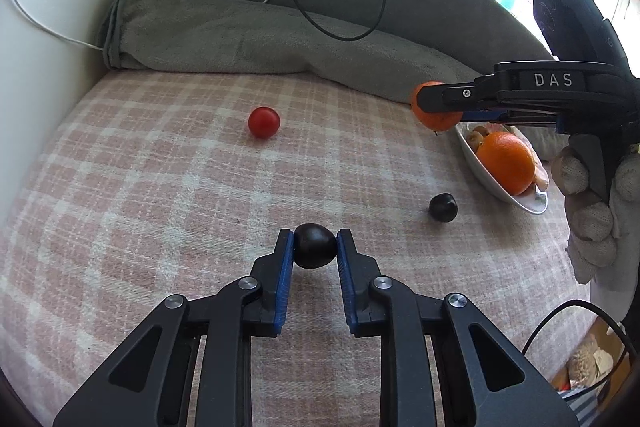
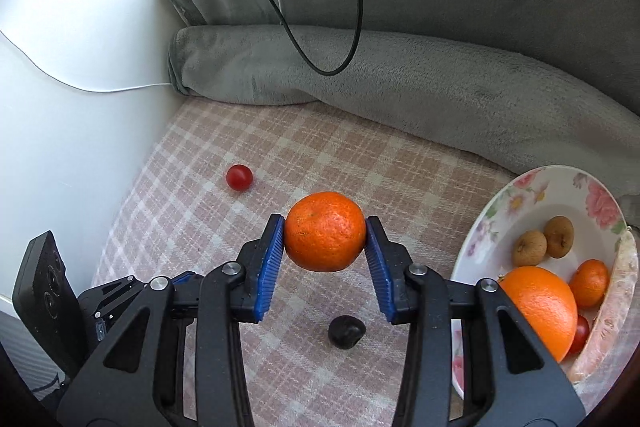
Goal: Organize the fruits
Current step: 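Carry the plum with the left tool while the right tool carries the tangerine over the bowl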
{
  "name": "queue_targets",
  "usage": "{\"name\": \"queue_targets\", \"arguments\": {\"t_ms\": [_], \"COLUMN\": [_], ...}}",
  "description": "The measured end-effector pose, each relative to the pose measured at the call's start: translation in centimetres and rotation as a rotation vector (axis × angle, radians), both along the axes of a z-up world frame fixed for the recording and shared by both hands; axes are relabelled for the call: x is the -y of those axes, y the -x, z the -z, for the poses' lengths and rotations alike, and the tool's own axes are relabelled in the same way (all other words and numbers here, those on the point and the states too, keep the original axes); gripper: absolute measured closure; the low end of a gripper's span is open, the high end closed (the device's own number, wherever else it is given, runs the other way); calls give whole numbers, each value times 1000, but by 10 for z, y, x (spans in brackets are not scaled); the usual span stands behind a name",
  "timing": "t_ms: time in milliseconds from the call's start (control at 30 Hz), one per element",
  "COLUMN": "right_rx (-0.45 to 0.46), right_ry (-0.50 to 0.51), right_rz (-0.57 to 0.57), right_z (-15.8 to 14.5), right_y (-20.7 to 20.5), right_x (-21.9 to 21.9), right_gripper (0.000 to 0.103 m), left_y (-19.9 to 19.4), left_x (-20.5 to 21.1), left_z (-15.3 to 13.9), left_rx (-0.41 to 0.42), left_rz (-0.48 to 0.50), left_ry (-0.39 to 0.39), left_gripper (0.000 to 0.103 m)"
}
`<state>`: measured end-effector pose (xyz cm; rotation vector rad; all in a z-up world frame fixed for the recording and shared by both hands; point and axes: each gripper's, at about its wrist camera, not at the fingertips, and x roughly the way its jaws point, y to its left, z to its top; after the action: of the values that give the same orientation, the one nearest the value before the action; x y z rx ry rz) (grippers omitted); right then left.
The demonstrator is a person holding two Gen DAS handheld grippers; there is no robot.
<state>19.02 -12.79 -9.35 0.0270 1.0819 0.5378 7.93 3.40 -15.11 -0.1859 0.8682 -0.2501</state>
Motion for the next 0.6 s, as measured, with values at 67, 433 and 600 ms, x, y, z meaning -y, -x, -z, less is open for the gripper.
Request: {"name": "queue_targets", "arguments": {"t_ms": [67, 433, 600], "right_rx": [11, 69, 87], "right_ry": [-7, -12, -13], "right_rz": [11, 86, 126], "right_z": [-6, -31, -39], "right_y": [3, 10, 13], "right_x": [9, 64, 91], "right_gripper": [61, 61, 61], "left_y": [2, -5, -11], "left_x": [4, 37, 57], "left_z": [-5, -27, -35], "left_rx": [10, 67, 85], "left_rz": [7, 71, 110], "left_ry": [2, 2, 1], "left_gripper": [83, 83, 83]}}
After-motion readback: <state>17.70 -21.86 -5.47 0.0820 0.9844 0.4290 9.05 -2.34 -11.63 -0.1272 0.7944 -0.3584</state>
